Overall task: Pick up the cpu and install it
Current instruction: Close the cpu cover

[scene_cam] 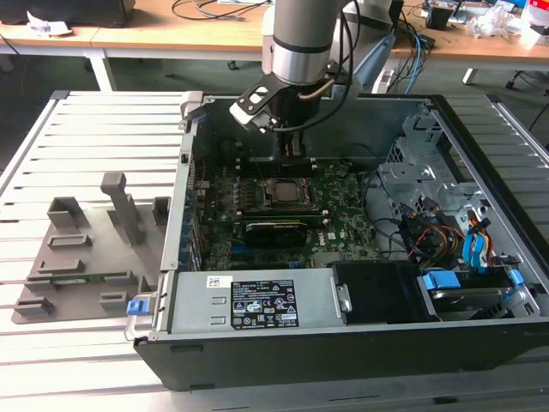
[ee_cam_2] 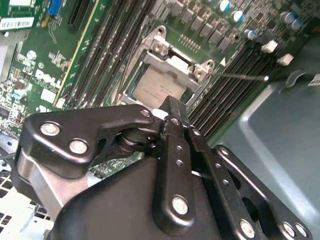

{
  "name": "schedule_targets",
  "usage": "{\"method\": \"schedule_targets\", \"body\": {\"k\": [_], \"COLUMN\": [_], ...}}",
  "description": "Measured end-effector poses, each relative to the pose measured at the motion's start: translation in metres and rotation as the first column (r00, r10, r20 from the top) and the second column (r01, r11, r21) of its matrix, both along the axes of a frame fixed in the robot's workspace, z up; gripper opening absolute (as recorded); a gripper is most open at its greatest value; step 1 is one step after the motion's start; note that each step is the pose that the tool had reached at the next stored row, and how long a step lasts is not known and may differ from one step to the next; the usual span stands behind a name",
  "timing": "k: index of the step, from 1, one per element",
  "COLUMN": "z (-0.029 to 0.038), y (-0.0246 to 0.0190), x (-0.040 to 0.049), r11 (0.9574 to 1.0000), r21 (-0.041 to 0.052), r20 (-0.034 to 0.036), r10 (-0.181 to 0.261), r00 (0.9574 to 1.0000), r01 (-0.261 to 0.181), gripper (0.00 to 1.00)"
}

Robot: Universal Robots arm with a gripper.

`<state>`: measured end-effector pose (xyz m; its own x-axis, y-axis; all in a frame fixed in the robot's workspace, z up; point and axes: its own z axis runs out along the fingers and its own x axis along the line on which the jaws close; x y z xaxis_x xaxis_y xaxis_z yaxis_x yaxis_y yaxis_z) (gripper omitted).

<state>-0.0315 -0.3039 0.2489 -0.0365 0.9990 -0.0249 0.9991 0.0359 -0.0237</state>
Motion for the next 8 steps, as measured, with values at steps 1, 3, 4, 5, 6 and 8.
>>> {"method": "schedule_targets", "body": {"k": [1,3,4,5,6,8], "z": [-0.0004,-0.0044,-0.01,-0.0153,-0.0184,-0.0234], "y": [-0.0001,0.0,0.0,0.0,0.0,0.0], "x": [-0.0025,-0.0085,-0.009,-0.0093,-0.0094,-0.0096], "r11": [1.0,1.0,1.0,1.0,1.0,1.0], "r21": [-0.0002,0.0,0.0001,-0.0001,0.0,0.0], "r20": [-0.0001,0.0,0.0001,-0.0001,0.0,0.0], "r10": [0.0,0.0,0.0,0.0,0.0,0.0], "r00": [1.0,1.0,1.0,1.0,1.0,1.0], "r01": [0.0,0.0,0.0,0.0,0.0,0.0], "gripper": [0.11,0.11,0.11,0.11,0.11,0.11]}}
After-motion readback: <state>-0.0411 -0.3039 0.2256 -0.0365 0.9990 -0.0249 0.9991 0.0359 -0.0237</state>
